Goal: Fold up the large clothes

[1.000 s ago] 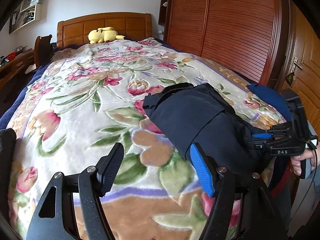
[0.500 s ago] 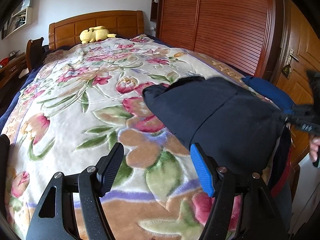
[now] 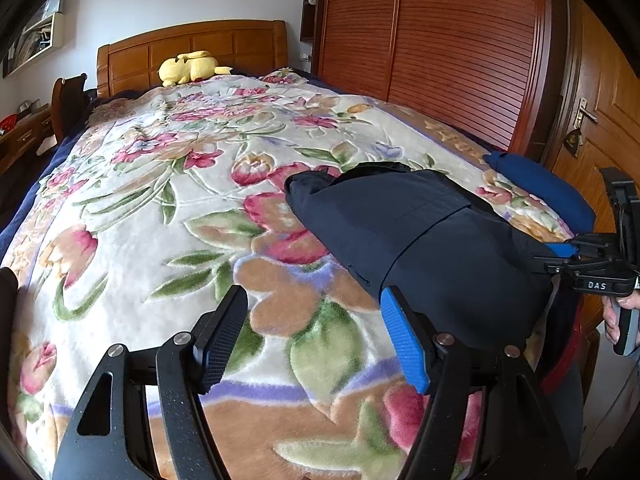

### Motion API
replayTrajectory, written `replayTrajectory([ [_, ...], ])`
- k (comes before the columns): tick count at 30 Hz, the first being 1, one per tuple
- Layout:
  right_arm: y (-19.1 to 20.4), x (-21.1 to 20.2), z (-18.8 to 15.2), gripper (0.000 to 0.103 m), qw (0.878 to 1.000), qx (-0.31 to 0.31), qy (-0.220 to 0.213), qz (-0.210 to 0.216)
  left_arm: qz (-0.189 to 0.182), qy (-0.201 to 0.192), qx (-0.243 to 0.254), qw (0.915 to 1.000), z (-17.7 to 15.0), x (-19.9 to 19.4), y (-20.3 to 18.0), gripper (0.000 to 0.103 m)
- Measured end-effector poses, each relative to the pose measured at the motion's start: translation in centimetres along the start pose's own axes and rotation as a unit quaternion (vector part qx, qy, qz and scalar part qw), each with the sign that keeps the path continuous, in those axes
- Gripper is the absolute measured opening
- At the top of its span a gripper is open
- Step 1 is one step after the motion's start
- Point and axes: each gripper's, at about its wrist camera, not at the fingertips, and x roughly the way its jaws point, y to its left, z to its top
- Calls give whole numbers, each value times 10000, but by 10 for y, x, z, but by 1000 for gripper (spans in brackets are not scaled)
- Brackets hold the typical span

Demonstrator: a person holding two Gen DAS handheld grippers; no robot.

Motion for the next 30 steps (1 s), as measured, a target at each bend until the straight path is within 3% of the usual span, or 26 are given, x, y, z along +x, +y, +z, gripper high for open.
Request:
replayTrajectory([
  [3,-2,-3,-5,63,9999,72,-17,-90,-3,22,13,10000,0,2,-1,70],
  [8,-12,19,-13,74,9988,351,344,-57,0,22,12,10000,-1,3,-2,70],
  [11,-13,34,-21,74,9972,494,522,182,-13,40,21,10000,-2,7,-4,70],
  [19,-19,51,-35,73,9967,564,209,549,-19,111,85,9999,0,21,-12,75],
  [30,-31,54,-51,73,9945,540,-172,882,34,527,142,9985,52,105,-18,77],
])
